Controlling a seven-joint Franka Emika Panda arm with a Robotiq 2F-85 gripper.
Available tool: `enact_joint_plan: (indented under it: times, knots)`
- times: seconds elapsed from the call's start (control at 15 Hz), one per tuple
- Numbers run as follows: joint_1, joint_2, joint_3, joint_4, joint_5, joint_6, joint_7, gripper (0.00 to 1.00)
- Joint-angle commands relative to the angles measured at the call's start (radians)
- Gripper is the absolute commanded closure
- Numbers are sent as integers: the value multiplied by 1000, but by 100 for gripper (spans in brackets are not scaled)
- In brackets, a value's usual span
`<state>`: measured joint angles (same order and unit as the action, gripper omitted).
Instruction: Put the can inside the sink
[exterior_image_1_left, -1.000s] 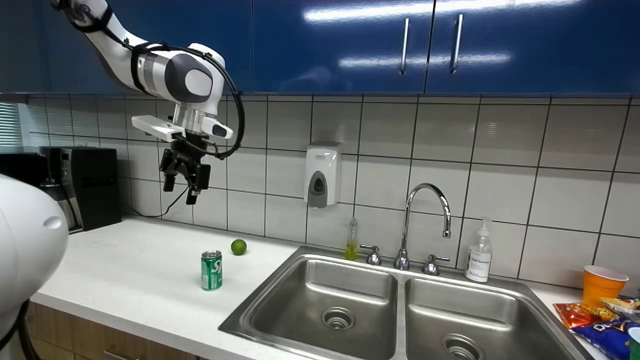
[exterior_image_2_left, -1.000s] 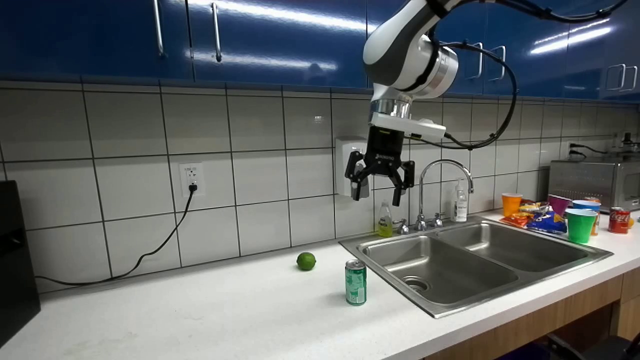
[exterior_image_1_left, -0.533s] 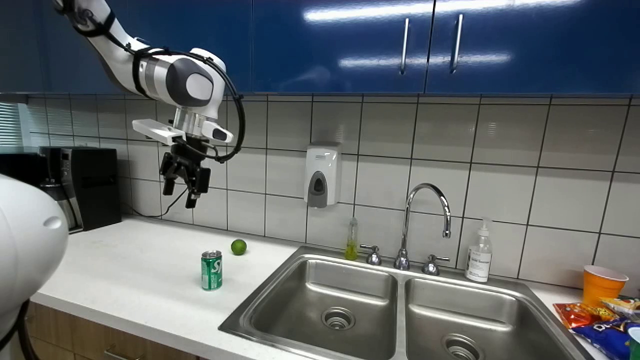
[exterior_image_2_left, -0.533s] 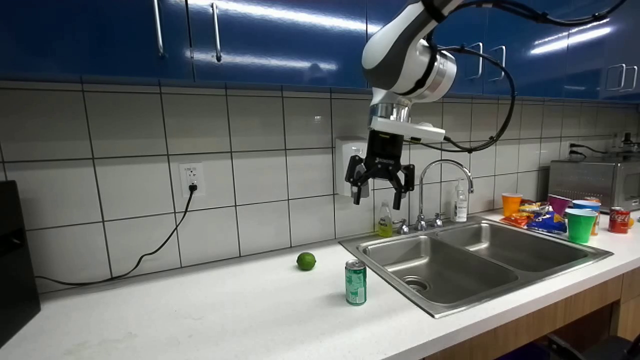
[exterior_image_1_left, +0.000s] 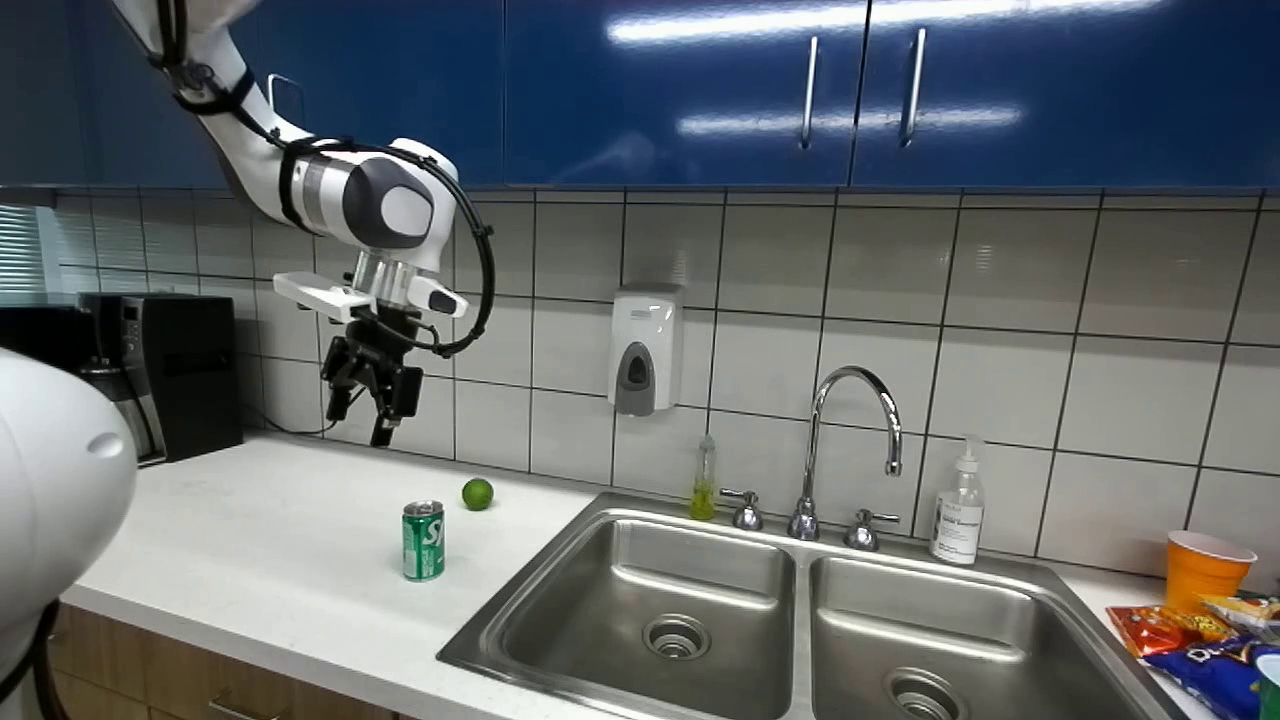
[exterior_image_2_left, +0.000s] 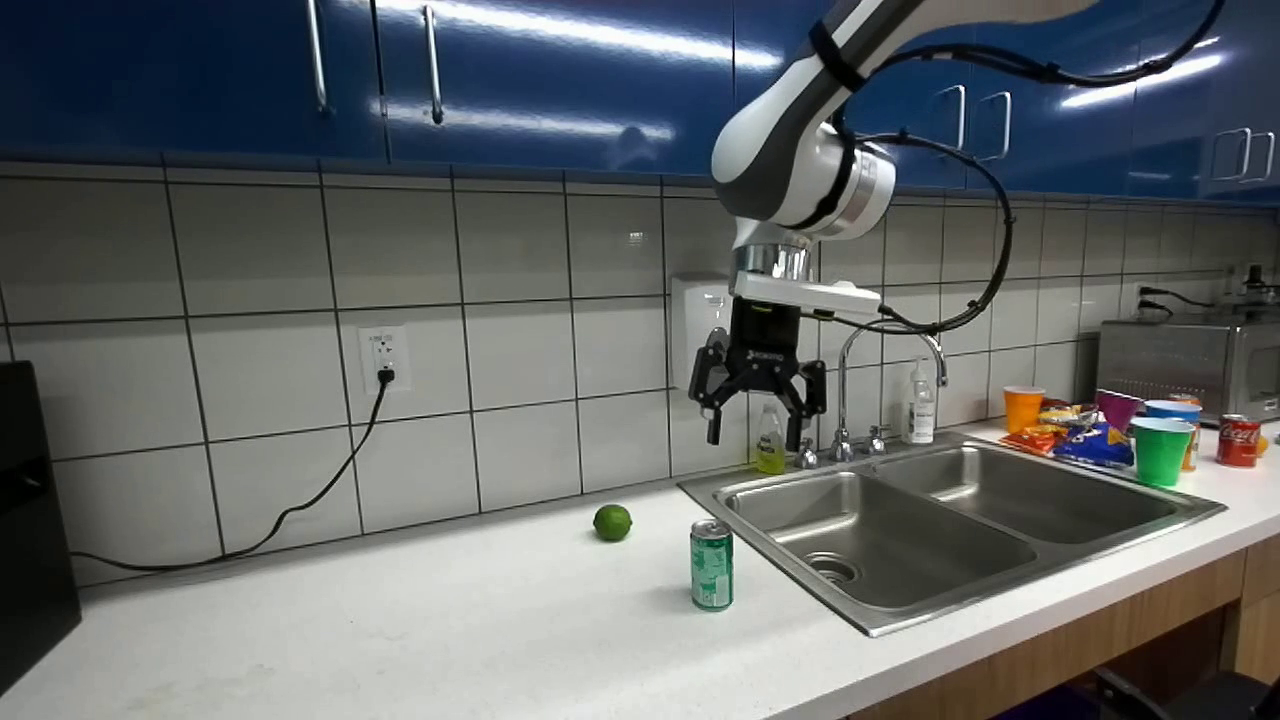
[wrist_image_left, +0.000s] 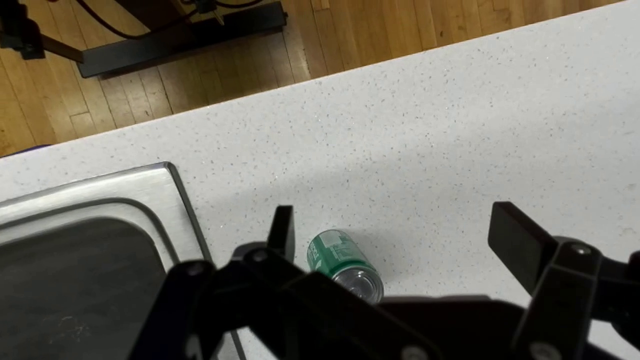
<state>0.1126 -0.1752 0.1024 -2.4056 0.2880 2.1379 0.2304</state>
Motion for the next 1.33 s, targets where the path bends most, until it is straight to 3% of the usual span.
enact_joint_plan:
  times: [0.0,0.6,1.27]
  knots:
    - [0,50,6,10,1,35,-18,0]
    - [-1,183,4,34,-17,101,-32,0]
    - [0,319,-5,101,-122,125,-25,0]
